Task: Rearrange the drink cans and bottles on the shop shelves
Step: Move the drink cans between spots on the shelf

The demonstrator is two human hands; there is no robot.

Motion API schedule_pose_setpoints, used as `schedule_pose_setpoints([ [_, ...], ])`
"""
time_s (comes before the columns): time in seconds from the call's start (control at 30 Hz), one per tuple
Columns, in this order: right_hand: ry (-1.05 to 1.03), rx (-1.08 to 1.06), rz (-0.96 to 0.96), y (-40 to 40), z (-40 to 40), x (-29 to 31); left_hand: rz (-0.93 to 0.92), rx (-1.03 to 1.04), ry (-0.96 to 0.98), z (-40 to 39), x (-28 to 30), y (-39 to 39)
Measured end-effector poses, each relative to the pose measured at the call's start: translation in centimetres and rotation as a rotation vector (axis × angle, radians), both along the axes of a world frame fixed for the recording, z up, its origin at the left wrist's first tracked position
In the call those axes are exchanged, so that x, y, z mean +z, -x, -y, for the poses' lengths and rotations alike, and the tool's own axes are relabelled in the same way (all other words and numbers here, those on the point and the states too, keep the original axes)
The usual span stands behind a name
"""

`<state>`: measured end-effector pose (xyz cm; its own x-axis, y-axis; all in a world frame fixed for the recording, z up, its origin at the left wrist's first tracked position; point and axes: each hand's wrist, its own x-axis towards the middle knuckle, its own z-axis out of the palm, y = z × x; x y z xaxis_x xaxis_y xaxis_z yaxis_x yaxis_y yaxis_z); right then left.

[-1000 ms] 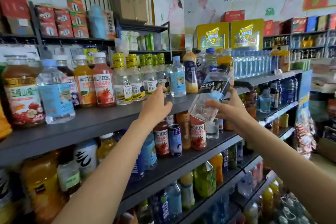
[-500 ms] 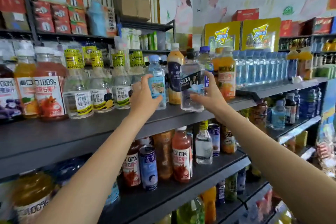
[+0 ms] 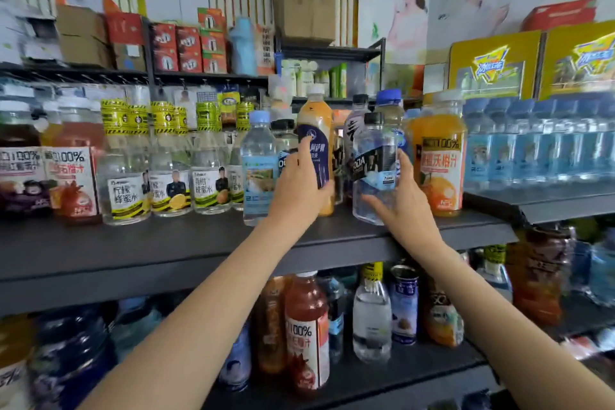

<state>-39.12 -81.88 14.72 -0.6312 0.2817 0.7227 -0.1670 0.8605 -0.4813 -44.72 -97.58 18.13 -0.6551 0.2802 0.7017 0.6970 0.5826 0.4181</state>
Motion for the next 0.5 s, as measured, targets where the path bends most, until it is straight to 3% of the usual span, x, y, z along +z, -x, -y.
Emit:
schedule_pose_setpoints([
  [0.17, -0.024, 0.04, -0.057, 0.4, -0.9, -0.5, 0.253, 0.2, -0.023, -4.2, -0.3, 1.8],
  [0.33, -0.04, 0.058, -0.104, 0.5, -1.1, -0.8, 0.231, 0.37, 0.032, -4.7, -0.5, 1.2],
  [0.5, -0.007, 0.122, -0.105, 0.3, -1.5, -0.8, 0.193, 0.361, 0.082, -3.6, -0.6, -0.4],
])
